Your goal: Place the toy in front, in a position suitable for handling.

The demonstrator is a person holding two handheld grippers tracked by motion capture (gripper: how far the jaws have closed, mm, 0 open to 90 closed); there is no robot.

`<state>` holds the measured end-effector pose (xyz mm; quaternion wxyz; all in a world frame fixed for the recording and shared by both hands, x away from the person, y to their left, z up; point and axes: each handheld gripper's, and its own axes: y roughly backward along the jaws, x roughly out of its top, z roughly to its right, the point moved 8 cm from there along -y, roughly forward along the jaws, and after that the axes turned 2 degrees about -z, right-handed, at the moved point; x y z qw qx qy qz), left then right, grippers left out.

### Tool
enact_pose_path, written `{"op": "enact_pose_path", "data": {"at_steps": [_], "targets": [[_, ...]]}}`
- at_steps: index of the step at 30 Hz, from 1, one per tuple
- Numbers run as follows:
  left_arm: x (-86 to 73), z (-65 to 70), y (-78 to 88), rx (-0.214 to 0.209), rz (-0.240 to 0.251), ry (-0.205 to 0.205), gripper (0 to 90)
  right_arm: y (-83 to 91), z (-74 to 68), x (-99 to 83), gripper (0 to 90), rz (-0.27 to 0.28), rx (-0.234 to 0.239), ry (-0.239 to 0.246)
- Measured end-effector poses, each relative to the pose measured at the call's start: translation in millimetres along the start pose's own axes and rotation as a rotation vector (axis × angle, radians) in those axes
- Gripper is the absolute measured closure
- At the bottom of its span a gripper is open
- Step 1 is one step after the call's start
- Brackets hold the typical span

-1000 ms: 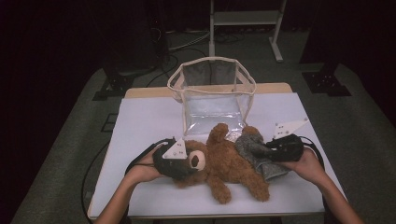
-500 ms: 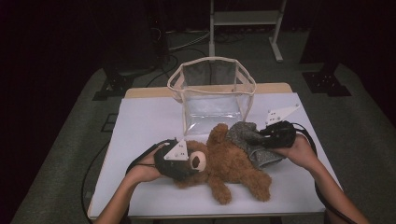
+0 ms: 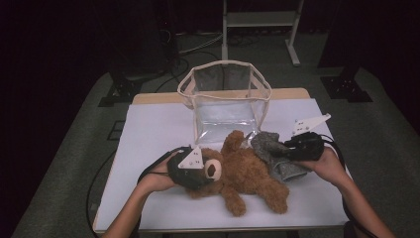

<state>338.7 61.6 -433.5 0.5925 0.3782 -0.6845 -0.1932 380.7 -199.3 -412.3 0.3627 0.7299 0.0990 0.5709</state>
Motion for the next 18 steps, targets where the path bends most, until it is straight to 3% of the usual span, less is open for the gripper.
{"op": "enact_pose_path", "data": {"at_steps": [3, 6, 13, 16, 18], "targets": [[0.6, -0.8, -0.6, -0.001, -0.001, -0.001, 35.0, -8.3, -9.7, 7.4, 73.2, -0.006, 0.02, 0.036], [-1.1, -1.5, -0.1, -0.003, 0.009, 0.005, 35.0, -14.1, -14.3, 3.5, 73.2, -0.022, 0.025, 0.042], [-2.5, -2.1, -0.6, 0.001, 0.028, 0.019, 34.8, -10.5, -15.5, -33.4, 73.3, 0.006, 0.053, -0.055], [-0.3, -3.2, -2.3, 0.007, 0.017, 0.01, 34.8, -6.9, -19.7, -44.5, 73.2, 0.004, 0.058, -0.069], [1.6, -3.6, -4.5, 0.007, 0.014, 0.009, 34.9, -2.2, -21.3, -42.7, 73.3, 0.015, 0.056, -0.065]]}}
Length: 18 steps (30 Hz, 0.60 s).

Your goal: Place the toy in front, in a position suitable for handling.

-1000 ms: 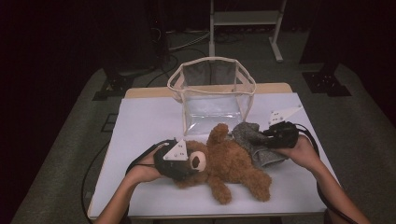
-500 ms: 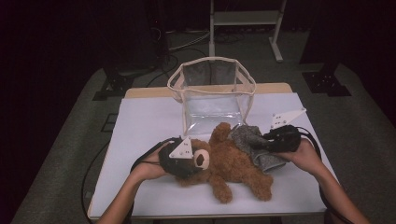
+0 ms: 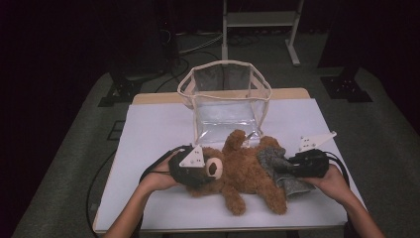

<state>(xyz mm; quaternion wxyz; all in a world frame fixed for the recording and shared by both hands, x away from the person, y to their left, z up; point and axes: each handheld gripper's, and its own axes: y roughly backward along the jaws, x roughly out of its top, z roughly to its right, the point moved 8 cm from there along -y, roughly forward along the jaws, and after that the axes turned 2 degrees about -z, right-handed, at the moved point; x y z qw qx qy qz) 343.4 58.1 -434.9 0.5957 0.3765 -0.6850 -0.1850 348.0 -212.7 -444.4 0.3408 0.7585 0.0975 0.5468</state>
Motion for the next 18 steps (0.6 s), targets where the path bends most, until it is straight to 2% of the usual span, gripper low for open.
{"op": "enact_pose_path", "data": {"at_steps": [5, 9, 14, 18], "targets": [[5.6, 0.2, -5.0, -0.002, -0.003, -0.008, 34.9, 1.5, -9.8, 30.3, 73.3, 0.019, 0.006, 0.074], [9.6, 2.8, -8.8, -0.001, -0.01, -0.027, 35.1, -16.6, -14.6, 64.5, 73.3, -0.022, 0.008, 0.148], [10.9, 4.8, -9.6, 0.005, -0.011, -0.041, 35.1, -40.2, -8.7, 92.0, 73.4, -0.056, 0.008, 0.18], [8.4, 4.8, -8.6, 0.004, 0.004, -0.031, 35.2, -52.0, -3.3, 98.7, 73.4, -0.072, 0.009, 0.181]]}}
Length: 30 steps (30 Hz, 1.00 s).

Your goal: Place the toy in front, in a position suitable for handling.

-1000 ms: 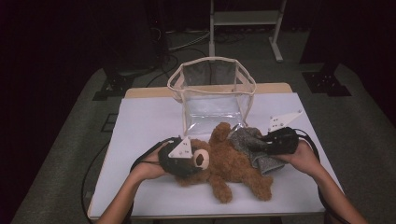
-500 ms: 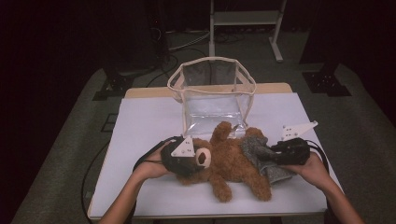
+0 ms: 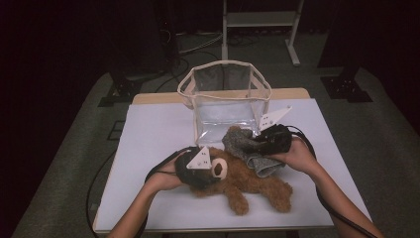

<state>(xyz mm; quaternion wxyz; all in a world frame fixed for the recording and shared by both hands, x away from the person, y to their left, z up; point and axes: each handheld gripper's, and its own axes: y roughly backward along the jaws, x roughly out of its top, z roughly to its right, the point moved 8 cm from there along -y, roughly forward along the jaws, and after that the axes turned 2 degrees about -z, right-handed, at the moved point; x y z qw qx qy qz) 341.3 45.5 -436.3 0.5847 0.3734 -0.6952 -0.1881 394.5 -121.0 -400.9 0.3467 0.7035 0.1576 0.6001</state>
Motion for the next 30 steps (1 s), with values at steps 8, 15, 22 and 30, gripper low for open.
{"op": "enact_pose_path", "data": {"at_steps": [8, 15, 22, 30], "targets": [[0.7, 2.1, -0.5, -0.009, 0.006, -0.006, 35.3, 15.8, 5.1, -21.8, 73.5, 0.012, -0.013, -0.067], [10.9, 4.0, -8.6, -0.018, 0.009, -0.014, 35.4, 16.1, -5.2, -11.0, 73.5, 0.012, -0.008, -0.017], [14.9, 4.3, -11.9, -0.023, 0.018, -0.021, 35.3, 2.0, -9.6, -1.1, 73.4, -0.011, 0.006, 0.019], [8.8, -3.1, 1.4, 0.028, 0.036, -0.001, 27.0, 11.4, 0.3, -24.2, 73.9, 0.002, -0.009, -0.061]]}}
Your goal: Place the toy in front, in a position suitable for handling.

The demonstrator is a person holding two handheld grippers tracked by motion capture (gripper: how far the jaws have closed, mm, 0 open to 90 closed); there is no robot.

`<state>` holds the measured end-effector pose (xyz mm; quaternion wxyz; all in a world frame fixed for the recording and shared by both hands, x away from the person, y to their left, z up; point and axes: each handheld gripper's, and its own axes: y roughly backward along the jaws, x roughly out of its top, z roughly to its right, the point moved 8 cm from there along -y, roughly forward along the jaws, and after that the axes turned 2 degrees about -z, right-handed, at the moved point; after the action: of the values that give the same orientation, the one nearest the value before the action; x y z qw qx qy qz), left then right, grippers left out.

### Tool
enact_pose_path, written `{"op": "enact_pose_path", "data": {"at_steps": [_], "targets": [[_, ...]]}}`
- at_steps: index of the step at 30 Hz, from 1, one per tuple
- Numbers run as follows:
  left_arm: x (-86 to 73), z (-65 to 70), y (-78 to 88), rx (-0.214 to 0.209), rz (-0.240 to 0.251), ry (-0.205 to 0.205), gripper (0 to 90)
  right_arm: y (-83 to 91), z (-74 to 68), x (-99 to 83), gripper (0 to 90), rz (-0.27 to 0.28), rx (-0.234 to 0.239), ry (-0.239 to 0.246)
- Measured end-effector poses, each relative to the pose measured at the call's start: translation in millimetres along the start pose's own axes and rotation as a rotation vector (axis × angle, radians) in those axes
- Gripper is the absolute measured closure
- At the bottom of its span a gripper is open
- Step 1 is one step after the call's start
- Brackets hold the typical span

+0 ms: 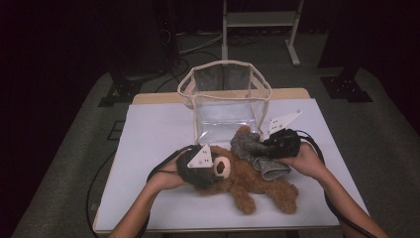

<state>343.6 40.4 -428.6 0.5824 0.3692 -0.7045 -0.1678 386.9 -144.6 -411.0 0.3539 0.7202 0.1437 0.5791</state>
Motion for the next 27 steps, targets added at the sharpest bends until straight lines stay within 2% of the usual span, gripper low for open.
{"op": "enact_pose_path", "data": {"at_steps": [3, 5, 6, 8, 10, 14, 19, 22, 27], "targets": [[-2.2, -2.0, 3.7, 0.012, 0.0, 0.005, 24.3, 7.4, 1.2, -7.3, 73.9, 0.002, -0.014, -0.01], [-3.6, -2.0, 4.2, 0.005, -0.002, 0.014, 24.8, 11.2, 1.3, -10.4, 73.9, -0.001, -0.022, -0.014], [-3.6, -2.0, 4.2, 0.005, -0.002, 0.014, 26.6, 13.3, 0.9, -11.2, 73.9, 0.005, -0.021, -0.015], [-4.9, 1.1, 0.9, -0.025, -0.007, 0.013, 31.8, 16.2, -1.9, -11.4, 73.8, 0.014, -0.015, -0.019], [-3.3, 1.4, -2.6, -0.027, -0.011, 0.007, 34.2, 16.1, -6.4, -8.7, 73.9, 0.016, -0.013, -0.007], [2.3, -0.9, -7.5, -0.017, -0.023, -0.002, 35.4, 9.2, -17.9, 4.1, 73.8, 0.018, 0.011, 0.03], [2.7, -4.4, -7.1, -0.014, -0.021, 0.004, 35.2, -8.3, -31.9, 15.3, 73.8, -0.008, 0.039, 0.089], [1.3, -6.8, -1.6, -0.011, -0.011, 0.009, 32.9, -13.7, -30.2, 10.1, 74.0, -0.037, 0.017, 0.092], [0.9, -11.0, 13.3, 0.025, 0.014, 0.02, 28.4, -7.0, -19.2, 1.2, 74.2, -0.023, 0.008, 0.049]]}}
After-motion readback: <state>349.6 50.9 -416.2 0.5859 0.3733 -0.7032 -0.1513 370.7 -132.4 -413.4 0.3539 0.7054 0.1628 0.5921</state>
